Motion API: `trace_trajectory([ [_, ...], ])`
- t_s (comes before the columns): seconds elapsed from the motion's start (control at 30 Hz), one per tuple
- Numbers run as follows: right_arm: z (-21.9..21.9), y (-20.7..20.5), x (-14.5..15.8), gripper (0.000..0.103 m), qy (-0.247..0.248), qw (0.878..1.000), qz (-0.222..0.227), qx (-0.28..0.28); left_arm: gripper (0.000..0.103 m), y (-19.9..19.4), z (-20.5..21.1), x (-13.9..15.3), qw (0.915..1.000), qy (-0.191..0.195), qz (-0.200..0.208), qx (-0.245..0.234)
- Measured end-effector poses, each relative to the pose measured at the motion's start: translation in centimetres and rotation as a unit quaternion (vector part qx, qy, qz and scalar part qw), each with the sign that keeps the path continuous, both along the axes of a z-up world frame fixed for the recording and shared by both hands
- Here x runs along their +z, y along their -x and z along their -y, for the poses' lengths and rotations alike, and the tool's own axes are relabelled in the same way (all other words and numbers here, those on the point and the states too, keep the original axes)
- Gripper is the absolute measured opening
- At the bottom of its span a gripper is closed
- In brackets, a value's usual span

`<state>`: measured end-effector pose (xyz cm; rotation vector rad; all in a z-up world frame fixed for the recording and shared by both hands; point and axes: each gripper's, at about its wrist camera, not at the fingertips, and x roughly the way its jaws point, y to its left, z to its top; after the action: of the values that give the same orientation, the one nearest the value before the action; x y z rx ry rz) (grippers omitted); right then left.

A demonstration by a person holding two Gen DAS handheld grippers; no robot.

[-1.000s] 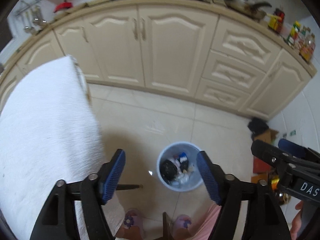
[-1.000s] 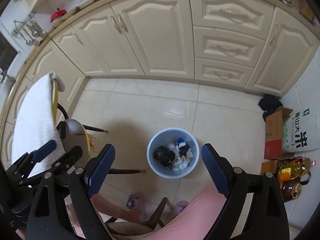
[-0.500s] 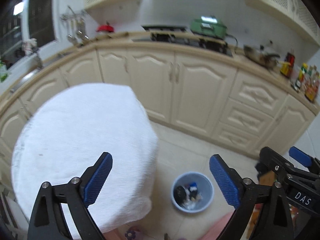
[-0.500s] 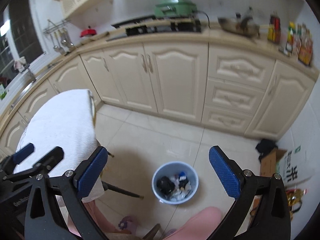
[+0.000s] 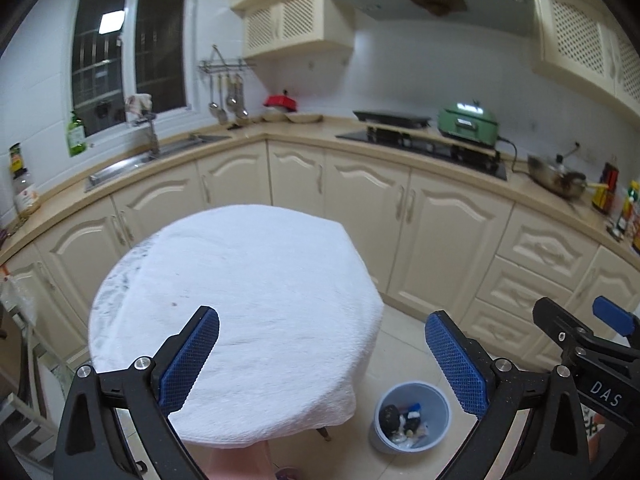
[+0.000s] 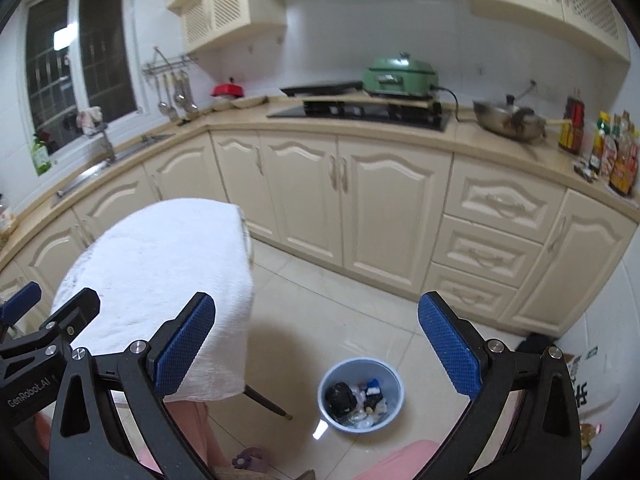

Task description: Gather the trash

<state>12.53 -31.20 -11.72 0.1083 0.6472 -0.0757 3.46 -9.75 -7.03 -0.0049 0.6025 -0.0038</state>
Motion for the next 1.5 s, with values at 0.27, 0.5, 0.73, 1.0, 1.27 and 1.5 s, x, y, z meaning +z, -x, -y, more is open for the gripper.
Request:
trace_trajectory([
  [0.27,-2.4,2.5,3.1,0.103,0.029,0.998,0.05,0.024,0.102,7.9,-0.3,1.8,0.9983,0.003,0.053,0.023],
  [0.5,-3.8,4.2,4.1,0.103,0.049,0.996,0.066,0.029,0.102,14.0,-1.1,2.1,0.9967,0.024,0.072,0.029],
  [0.73,-4.1,5.1,4.7,0.103,0.054,0.996,0.073,0.023,0.102,15.6,-1.7,2.5,0.9969,0.03,0.066,0.029],
  [1.0,-4.5,5.4,4.9,0.103,0.068,0.995,0.074,0.006,0.102,14.4,-2.3,3.8,0.9975,0.028,0.062,0.021],
  [1.27,-5.1,5.6,4.7,0.103,0.074,0.995,0.064,0.012,0.102,13.4,-1.6,4.2,0.997,0.017,0.069,0.031],
  [1.5,-5.7,5.8,4.8,0.103,0.071,0.995,0.064,0.018,0.102,13.3,-1.9,4.3,0.997,0.024,0.065,0.034],
])
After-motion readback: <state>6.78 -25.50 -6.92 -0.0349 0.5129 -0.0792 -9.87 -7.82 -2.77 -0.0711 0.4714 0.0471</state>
